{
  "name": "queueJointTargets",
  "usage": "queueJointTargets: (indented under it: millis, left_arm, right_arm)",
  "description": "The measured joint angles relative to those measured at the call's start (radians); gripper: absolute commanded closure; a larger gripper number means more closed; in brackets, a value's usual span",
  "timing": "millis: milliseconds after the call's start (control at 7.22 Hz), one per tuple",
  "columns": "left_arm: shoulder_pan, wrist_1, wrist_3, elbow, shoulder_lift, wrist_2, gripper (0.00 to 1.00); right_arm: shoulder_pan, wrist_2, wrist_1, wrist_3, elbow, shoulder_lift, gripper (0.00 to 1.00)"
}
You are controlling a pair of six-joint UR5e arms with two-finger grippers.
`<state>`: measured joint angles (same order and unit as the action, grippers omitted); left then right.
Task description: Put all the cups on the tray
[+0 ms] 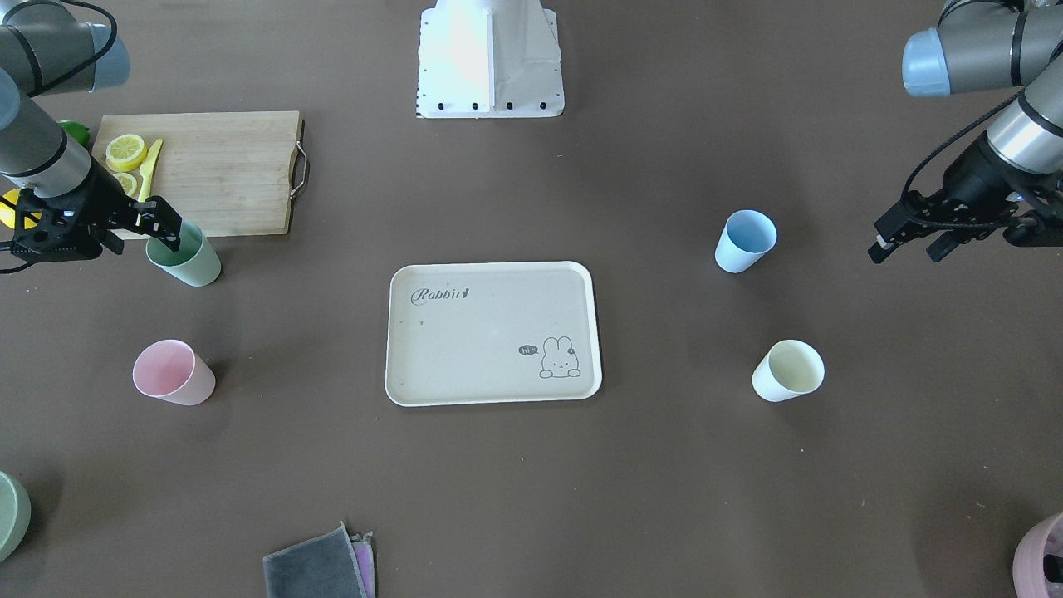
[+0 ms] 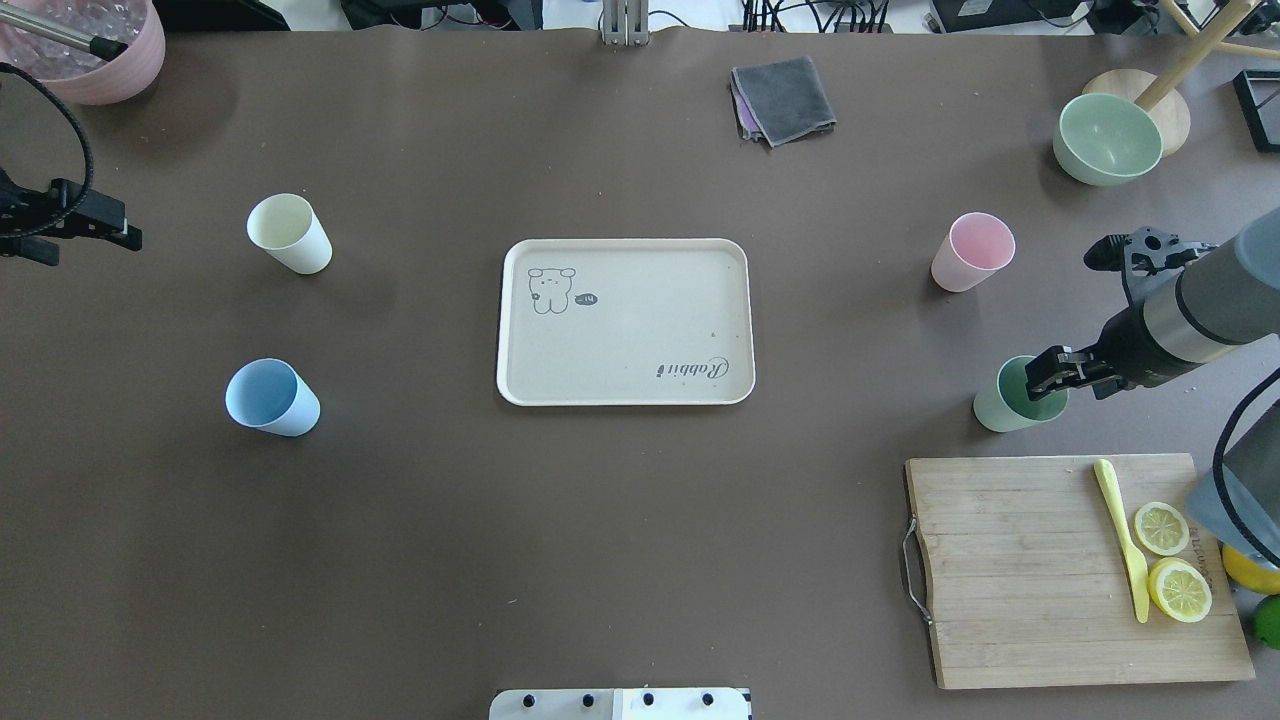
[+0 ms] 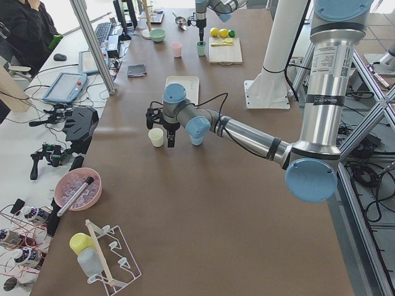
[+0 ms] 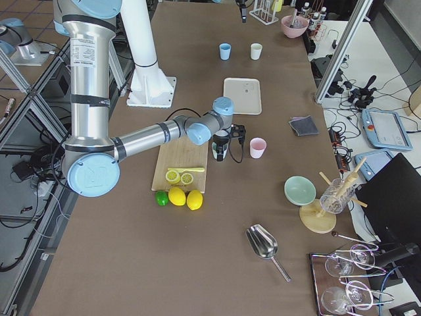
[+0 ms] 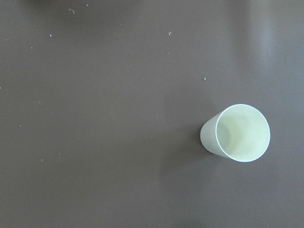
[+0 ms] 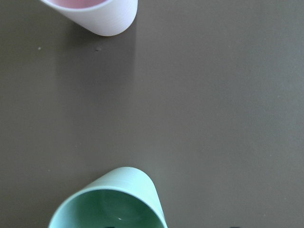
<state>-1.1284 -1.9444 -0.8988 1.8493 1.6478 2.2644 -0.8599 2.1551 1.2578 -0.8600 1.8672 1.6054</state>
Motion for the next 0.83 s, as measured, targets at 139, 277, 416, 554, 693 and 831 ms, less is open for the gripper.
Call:
queueJointTargets:
  millis: [139, 277, 416, 554, 693, 831]
  left_arm:
    - [0.004, 0.000, -0.002, 0.001, 0.000, -0.001, 0.02]
    - [0.005, 0.000, -0.002, 0.002, 0.000, -0.002, 0.02]
    - [0.005, 0.001, -0.003, 0.006, 0.001, -0.002, 0.02]
    - [0.006, 0.001, -0.003, 0.011, 0.001, -0.002, 0.02]
    - [0.006, 0.001, -0.002, 0.011, 0.003, -0.002, 0.02]
    - [0.013, 0.001, -0.001, 0.011, 0.003, -0.010, 0.02]
  right_arm:
    - [0.008, 0.000, 0.000, 0.000, -0.010, -0.006, 1.00]
    - [0.014, 0.002, 0.000, 0.001, -0.011, -0.011, 1.00]
    - [0.013, 0.011, 0.000, 0.000, -0.002, -0.016, 1.00]
    - [0.001, 0.042, 0.001, -0.001, 0.015, -0.020, 1.00]
    - [-0.028, 0.099, 0.001, -0.003, 0.031, -0.027, 1.00]
    - [-0.068, 0.163, 0.002, -0.016, 0.047, -0.045, 1.00]
